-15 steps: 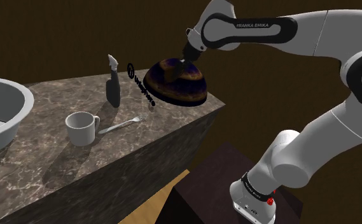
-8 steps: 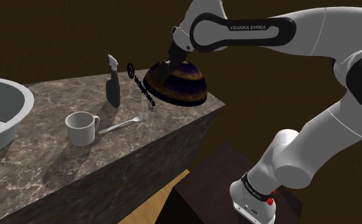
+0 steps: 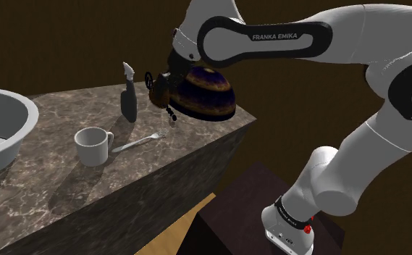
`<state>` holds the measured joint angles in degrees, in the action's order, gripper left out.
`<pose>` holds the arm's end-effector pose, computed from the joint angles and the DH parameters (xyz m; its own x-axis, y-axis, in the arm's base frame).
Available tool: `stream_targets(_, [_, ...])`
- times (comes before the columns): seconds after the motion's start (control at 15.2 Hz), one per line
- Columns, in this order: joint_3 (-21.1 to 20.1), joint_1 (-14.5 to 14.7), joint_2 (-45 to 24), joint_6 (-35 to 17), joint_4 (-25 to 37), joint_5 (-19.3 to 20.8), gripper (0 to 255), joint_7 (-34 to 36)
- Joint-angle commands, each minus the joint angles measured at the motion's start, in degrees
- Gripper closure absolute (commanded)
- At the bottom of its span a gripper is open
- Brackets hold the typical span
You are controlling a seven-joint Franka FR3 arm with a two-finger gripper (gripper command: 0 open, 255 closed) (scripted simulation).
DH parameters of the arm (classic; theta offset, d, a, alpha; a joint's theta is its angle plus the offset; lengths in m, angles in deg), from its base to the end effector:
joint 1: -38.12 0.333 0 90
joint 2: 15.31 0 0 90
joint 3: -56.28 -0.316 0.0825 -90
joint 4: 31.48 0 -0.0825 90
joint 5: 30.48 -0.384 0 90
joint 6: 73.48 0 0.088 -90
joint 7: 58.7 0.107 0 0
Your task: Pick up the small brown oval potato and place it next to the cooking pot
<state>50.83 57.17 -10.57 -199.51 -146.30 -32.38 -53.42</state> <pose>0.5078 0.2341 0.5215 0.9157 0.2969 0.2710 0.3210 -0.9458 -0.0484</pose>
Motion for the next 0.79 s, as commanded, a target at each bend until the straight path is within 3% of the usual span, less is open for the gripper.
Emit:
stream_targets(0.0, [-1.5, 1.1, -2.6, 0.4, 3.1, 1.1, 255, 3.3])
stream_targets(0.73, [-7.2, 8.7, -16.6, 4.7, 20.8, 8.5, 255, 18.9])
